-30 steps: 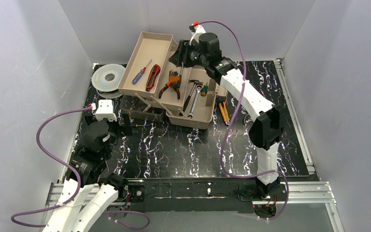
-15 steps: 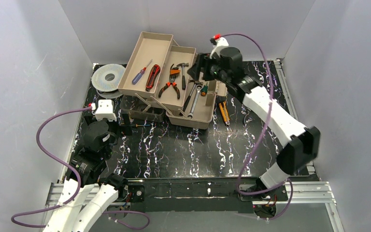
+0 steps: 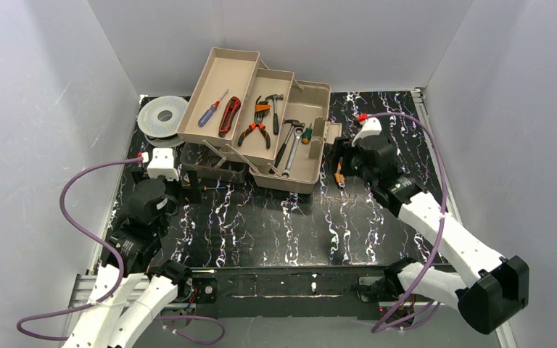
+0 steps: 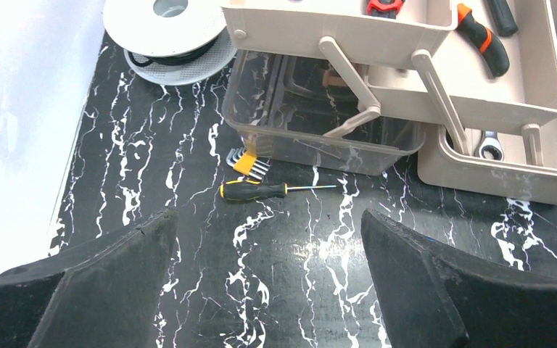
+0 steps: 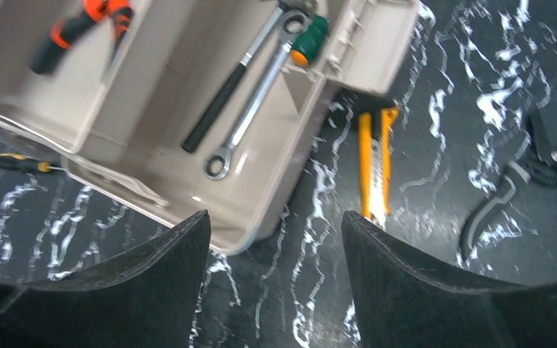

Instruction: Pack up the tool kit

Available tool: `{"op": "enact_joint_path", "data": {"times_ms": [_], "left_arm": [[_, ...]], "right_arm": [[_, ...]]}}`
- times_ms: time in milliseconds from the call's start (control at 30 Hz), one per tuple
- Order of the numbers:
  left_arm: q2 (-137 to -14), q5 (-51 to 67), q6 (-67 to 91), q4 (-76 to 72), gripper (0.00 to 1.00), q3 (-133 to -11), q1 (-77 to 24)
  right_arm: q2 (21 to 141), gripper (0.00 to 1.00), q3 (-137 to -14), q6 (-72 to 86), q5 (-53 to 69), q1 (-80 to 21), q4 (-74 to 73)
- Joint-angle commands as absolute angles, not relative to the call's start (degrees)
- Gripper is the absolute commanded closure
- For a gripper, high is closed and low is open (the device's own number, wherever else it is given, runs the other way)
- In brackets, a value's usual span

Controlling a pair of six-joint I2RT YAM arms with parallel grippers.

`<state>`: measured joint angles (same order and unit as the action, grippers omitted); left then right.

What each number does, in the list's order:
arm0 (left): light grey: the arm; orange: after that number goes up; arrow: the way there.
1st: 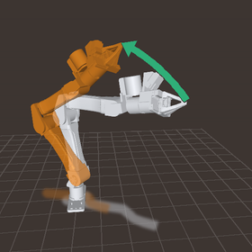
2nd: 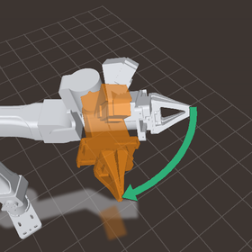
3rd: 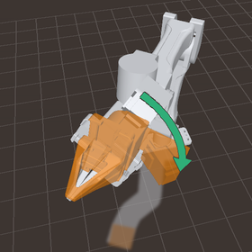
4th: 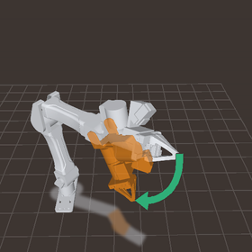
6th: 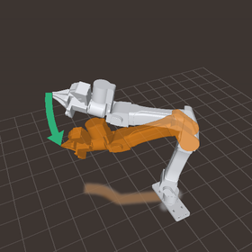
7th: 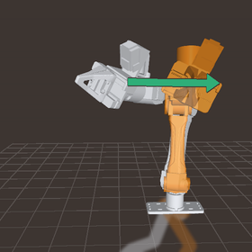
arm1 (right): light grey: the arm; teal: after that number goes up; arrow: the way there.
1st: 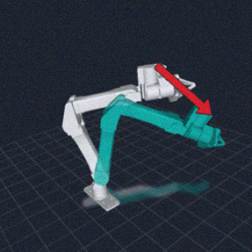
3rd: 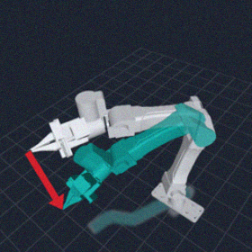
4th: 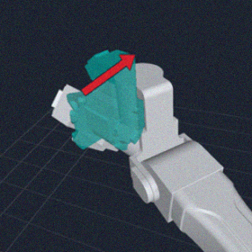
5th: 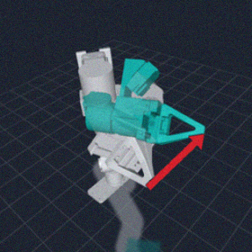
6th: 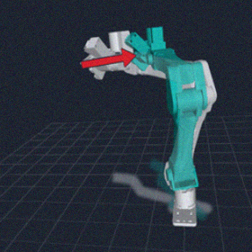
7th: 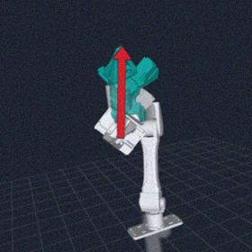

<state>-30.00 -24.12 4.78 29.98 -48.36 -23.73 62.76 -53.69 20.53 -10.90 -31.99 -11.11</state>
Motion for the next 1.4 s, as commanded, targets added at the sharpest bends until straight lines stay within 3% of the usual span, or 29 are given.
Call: {"op": "enact_joint_path", "data": {"times_ms": [0,567,833,967,1367], "left_arm": [[-32.67,-20.87,3.58,29.09,0.02,-48.25,-23.38],[-43.09,-13.60,2.08,27.68,0.02,-56.04,-23.38],[-36.96,-14.35,0.89,24.90,0.02,-51.97,-23.38],[-33.37,-14.33,0.88,24.10,0.02,-49.94,-23.47],[-27.01,-13.38,2.32,22.01,0.02,-46.86,-24.01]], "right_arm": [[58.55,0.27,-46.15,19.92,-16.46,-31.82,-6.99],[68.00,0.27,-43.74,20.23,-17.98,-30.82,-4.27],[69.52,0.27,-45.09,26.17,-4.91,-18.40,-7.46],[70.26,0.27,-45.53,26.06,-6.74,-15.43,-7.15],[85.48,0.30,-64.33,25.36,-12.78,-8.66,-21.06]]}}
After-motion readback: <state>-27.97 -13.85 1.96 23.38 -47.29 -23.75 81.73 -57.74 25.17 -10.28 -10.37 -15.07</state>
